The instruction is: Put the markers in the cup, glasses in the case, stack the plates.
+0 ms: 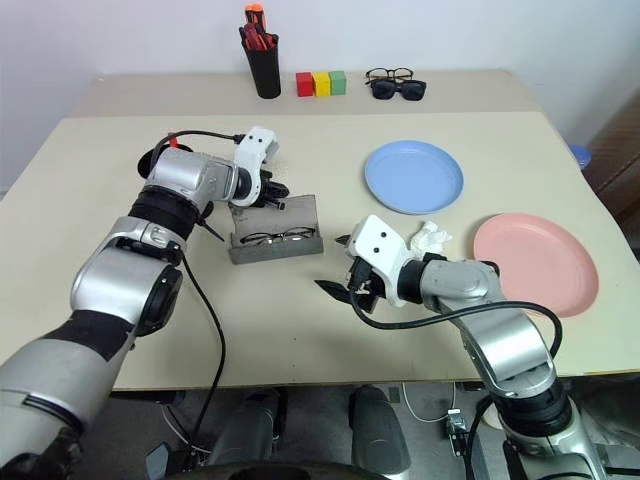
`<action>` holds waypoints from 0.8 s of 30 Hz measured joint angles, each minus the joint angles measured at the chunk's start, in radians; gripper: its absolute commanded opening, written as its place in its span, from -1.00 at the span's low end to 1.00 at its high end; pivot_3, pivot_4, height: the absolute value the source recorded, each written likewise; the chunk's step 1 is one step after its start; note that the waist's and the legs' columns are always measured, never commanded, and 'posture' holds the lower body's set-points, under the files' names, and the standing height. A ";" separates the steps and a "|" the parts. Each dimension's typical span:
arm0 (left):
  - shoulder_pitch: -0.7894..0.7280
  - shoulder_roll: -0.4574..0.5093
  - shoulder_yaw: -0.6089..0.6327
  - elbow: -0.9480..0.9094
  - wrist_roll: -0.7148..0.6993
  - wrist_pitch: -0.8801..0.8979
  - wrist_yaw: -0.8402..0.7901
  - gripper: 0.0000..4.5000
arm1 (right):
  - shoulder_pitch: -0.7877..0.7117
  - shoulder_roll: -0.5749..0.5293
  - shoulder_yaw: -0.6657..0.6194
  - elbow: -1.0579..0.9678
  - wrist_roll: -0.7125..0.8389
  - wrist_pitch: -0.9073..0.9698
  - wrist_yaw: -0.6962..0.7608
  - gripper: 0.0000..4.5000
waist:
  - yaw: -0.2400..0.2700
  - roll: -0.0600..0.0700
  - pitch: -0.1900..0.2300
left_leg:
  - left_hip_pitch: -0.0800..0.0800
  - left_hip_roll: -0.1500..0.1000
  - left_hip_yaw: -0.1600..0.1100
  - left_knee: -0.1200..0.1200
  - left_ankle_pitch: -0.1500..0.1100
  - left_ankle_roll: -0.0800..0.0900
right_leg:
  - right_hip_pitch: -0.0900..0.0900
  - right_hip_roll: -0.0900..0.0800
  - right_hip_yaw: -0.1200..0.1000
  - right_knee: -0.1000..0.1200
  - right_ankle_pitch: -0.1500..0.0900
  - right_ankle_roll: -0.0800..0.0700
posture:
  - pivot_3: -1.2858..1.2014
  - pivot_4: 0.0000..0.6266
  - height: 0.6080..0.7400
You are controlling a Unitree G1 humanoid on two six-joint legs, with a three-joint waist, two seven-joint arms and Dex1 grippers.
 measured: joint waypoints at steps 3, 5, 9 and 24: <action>0.003 0.018 -0.004 -0.030 0.010 0.024 -0.062 -0.97 | -0.001 -0.011 0.000 0.000 0.010 0.000 -0.008 0.79 | 0.000 0.000 0.000 | 0.000 0.000 0.000 0.000 0.000 0.000 | 0.000 0.000 0.000 0.000 0.000 0.000 | 0.03 -0.52 1.00; 0.022 0.038 -0.012 -0.083 0.015 0.048 -0.085 -0.97 | -0.007 -0.017 0.001 0.002 0.020 -0.001 -0.008 0.79 | 0.000 0.000 0.000 | 0.000 0.000 0.000 0.000 0.000 0.000 | 0.000 0.000 0.000 0.000 0.000 0.000 | 0.03 -0.52 1.00; 0.197 0.128 -0.030 -0.455 -0.018 0.196 -0.133 -0.97 | -0.033 -0.036 0.004 0.037 0.023 -0.028 -0.004 0.79 | -0.006 0.000 0.000 | 0.000 0.001 0.000 -0.001 0.000 0.000 | 0.000 0.000 0.001 0.001 0.000 0.000 | 0.03 -0.52 1.00; 0.687 0.324 0.009 -1.236 -0.133 0.192 -0.128 -0.97 | -0.170 -0.088 -0.014 0.309 -0.046 -0.125 -0.063 0.79 | -0.002 0.001 0.000 | 0.002 0.001 0.001 0.000 0.000 0.000 | 0.001 -0.001 0.002 0.000 0.000 -0.001 | 0.03 -0.52 1.00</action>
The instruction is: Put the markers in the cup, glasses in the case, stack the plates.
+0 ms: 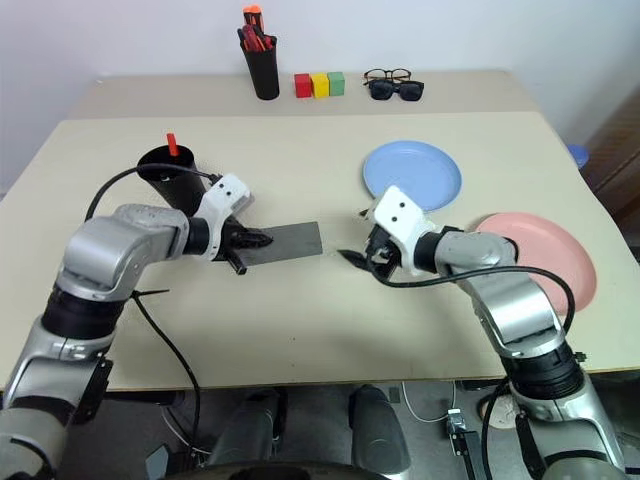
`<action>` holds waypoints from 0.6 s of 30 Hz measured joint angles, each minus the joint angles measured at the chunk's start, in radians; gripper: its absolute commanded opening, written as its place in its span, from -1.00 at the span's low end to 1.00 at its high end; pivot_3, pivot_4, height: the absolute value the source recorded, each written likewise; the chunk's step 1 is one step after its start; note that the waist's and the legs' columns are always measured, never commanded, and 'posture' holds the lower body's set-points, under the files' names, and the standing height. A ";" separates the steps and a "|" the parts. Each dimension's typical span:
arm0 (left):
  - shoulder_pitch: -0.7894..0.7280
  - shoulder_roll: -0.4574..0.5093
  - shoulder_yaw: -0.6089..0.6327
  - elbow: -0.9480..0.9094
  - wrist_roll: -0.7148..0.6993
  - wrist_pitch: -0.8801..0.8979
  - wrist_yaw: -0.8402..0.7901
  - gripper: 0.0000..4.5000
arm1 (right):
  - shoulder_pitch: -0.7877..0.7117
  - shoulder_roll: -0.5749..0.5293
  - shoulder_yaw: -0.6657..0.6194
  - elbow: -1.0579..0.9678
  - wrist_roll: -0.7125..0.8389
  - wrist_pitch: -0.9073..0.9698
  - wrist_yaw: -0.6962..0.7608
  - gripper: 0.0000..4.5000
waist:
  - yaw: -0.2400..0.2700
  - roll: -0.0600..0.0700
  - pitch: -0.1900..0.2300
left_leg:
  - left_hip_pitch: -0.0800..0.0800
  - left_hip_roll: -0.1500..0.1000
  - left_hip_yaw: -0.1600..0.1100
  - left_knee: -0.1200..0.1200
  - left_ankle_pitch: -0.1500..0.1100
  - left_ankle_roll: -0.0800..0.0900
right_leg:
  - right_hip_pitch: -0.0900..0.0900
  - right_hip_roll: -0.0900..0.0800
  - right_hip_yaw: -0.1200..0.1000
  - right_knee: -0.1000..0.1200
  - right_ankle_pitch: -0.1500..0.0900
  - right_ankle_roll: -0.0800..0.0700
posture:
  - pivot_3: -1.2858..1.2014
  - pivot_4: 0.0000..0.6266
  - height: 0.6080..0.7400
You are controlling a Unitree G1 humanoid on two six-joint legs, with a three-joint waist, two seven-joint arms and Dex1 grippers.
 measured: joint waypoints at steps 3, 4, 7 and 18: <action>0.115 -0.004 0.021 -0.019 0.022 -0.269 -0.014 -0.97 | -0.071 0.012 0.005 0.150 -0.069 -0.006 -0.071 0.79 | 0.007 0.000 0.000 | -0.001 0.000 0.000 0.000 0.000 0.000 | 0.000 0.000 0.000 -0.001 0.000 0.000 | 0.03 -0.52 1.00; 0.139 -0.006 0.039 -0.031 0.022 -0.337 -0.017 -0.97 | -0.093 0.021 0.012 0.207 -0.094 -0.018 -0.092 0.79 | 0.009 0.000 0.000 | -0.001 0.000 0.000 0.000 0.000 0.000 | -0.001 0.000 0.000 -0.001 0.000 0.000 | 0.03 -0.52 1.00; 0.178 -0.008 0.096 -0.072 0.013 -0.457 -0.019 -0.97 | -0.143 0.044 0.062 0.376 -0.173 -0.085 -0.139 0.79 | 0.011 0.000 0.000 | -0.001 0.000 0.000 0.000 0.000 0.000 | -0.001 -0.001 0.000 -0.001 0.000 0.000 | 0.03 -0.52 1.00; 0.292 -0.059 0.166 -0.127 -0.076 -0.507 0.007 -1.00 | -0.224 0.109 0.120 0.690 -0.312 -0.296 -0.199 -0.98 | 0.004 0.000 0.000 | -0.001 0.000 0.001 0.000 0.000 0.000 | 0.000 -0.001 0.000 -0.001 0.000 0.000 | 0.03 -0.52 1.00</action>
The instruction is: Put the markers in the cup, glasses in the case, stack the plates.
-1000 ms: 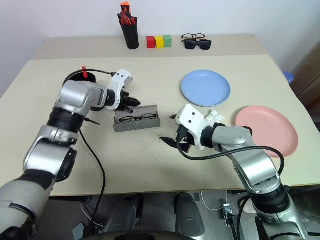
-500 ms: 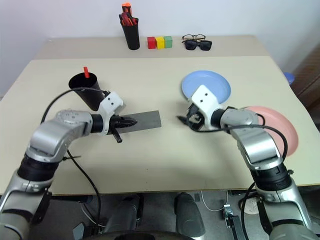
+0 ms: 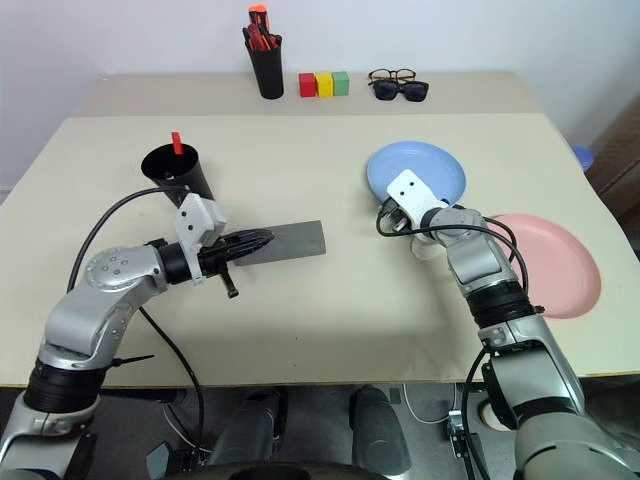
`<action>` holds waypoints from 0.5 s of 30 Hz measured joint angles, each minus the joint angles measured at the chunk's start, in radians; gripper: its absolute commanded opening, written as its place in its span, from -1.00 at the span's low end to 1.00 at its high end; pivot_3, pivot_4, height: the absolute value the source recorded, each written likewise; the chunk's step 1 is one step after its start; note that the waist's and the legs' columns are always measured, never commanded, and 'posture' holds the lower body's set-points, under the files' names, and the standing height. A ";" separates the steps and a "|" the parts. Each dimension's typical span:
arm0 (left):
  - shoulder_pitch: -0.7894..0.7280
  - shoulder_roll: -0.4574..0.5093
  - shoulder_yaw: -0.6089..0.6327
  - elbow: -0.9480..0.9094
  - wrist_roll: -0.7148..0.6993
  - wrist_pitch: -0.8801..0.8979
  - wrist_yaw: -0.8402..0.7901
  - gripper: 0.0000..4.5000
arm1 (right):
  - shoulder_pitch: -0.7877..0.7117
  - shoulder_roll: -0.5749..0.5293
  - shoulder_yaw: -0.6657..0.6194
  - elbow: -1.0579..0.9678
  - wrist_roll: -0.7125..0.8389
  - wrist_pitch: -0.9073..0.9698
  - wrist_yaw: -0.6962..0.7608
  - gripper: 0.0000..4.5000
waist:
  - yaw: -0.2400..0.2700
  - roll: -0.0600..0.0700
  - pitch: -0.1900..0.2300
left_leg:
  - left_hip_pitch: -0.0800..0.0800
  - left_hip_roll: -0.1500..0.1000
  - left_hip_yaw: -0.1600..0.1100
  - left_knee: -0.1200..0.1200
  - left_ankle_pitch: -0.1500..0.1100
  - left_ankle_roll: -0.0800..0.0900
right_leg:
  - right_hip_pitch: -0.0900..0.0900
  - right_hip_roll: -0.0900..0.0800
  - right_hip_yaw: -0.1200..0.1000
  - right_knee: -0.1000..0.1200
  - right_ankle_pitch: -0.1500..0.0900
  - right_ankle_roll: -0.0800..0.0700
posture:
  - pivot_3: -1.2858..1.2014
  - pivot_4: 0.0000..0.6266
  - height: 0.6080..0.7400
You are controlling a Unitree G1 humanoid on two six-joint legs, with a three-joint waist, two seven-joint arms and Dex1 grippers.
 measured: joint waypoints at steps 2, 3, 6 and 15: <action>0.013 -0.011 0.002 -0.003 -0.006 0.004 0.012 -1.00 | -0.002 -0.008 0.001 -0.004 -0.027 -0.026 -0.008 -0.98 | -0.001 0.000 0.000 | 0.000 0.000 0.000 0.000 0.000 0.000 | 0.000 0.000 0.000 0.000 0.000 0.000 | 0.03 -0.52 1.00; 0.015 -0.017 0.003 -0.001 -0.010 0.004 0.019 -1.00 | 0.002 -0.014 0.003 -0.019 -0.046 -0.045 -0.008 -0.98 | -0.001 0.000 0.000 | 0.000 0.000 0.000 0.000 0.000 0.000 | 0.000 0.000 0.000 0.000 0.000 0.000 | 0.03 -0.52 1.00; 0.005 -0.041 0.020 0.020 -0.030 -0.002 0.028 -1.00 | 0.046 -0.060 0.006 -0.140 -0.082 -0.073 -0.002 -0.98 | 0.000 0.000 0.000 | 0.000 0.000 0.000 0.000 0.000 0.000 | 0.000 0.000 0.000 0.000 0.000 0.000 | 0.03 -0.52 1.00; -0.107 -0.064 -0.033 0.209 -0.031 -0.099 -0.076 -1.00 | 0.461 -0.288 -0.392 -0.779 -0.020 0.255 0.134 -0.98 | 0.034 0.000 0.000 | 0.000 0.000 0.000 0.001 -0.001 0.002 | 0.002 0.000 -0.001 -0.002 0.000 0.000 | 0.03 -0.52 1.00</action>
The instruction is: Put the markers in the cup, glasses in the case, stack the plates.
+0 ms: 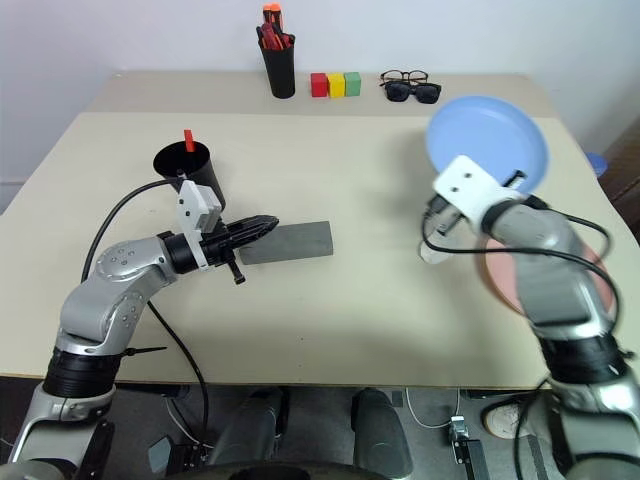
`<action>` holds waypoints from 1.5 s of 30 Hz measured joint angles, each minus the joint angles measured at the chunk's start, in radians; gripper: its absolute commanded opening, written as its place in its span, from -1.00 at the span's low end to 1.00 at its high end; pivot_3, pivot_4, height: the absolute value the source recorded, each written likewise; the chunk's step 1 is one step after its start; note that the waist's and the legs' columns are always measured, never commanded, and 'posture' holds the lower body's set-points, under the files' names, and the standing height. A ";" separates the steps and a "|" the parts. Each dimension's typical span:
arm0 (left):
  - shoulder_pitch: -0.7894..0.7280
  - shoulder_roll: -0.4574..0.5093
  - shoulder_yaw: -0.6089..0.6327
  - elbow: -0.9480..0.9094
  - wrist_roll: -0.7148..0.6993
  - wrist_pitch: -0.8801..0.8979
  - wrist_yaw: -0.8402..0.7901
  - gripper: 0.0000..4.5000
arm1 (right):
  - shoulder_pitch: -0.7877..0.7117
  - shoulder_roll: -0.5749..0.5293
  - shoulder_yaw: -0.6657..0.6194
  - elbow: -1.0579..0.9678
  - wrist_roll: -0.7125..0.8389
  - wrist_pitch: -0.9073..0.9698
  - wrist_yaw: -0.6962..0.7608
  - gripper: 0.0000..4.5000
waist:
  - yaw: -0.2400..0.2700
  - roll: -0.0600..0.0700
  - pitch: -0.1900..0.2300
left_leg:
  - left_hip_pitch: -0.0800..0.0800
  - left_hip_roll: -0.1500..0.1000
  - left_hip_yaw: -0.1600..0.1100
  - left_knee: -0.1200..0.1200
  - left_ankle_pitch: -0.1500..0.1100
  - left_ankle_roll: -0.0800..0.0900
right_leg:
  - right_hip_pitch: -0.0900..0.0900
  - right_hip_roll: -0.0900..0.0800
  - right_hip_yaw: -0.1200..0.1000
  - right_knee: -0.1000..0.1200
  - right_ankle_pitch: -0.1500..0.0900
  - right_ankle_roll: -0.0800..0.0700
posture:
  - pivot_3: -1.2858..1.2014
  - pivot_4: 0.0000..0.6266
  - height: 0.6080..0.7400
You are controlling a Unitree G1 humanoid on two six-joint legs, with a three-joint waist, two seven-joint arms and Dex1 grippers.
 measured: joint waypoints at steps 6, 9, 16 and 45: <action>-0.089 -0.053 -0.067 0.145 0.032 -0.089 -0.071 -1.00 | 0.362 -0.008 -0.215 -0.207 0.028 0.145 0.092 -0.34 | -0.014 0.001 -0.001 | 0.002 0.000 0.001 0.001 0.000 0.001 | 0.002 0.000 0.000 0.000 0.000 0.000 | 0.03 -0.52 1.00; -0.108 -0.078 -0.070 0.159 0.032 -0.100 -0.074 -1.00 | 0.360 0.006 -0.211 -0.234 0.047 0.164 0.085 0.30 | -0.027 0.001 -0.001 | 0.004 0.001 0.001 0.001 0.000 0.001 | 0.002 0.001 0.001 0.001 0.000 0.000 | 0.03 -0.52 1.00; -0.060 -0.065 -0.060 0.120 0.032 -0.091 -0.043 -1.00 | 0.190 0.112 0.014 -0.154 0.065 0.093 0.004 0.30 | -0.035 0.002 -0.001 | 0.003 0.001 0.000 0.000 0.000 0.001 | 0.002 0.001 0.000 0.001 0.000 0.000 | 0.03 -0.52 1.00; 0.080 0.031 0.024 0.007 0.003 -0.031 0.010 -1.00 | 0.238 -0.060 -0.141 -0.074 -0.059 0.291 -0.115 -0.37 | -0.007 0.000 -0.002 | 0.003 0.000 0.000 0.000 -0.001 0.002 | 0.004 0.000 0.000 -0.001 -0.001 0.000 | 0.03 -0.52 1.00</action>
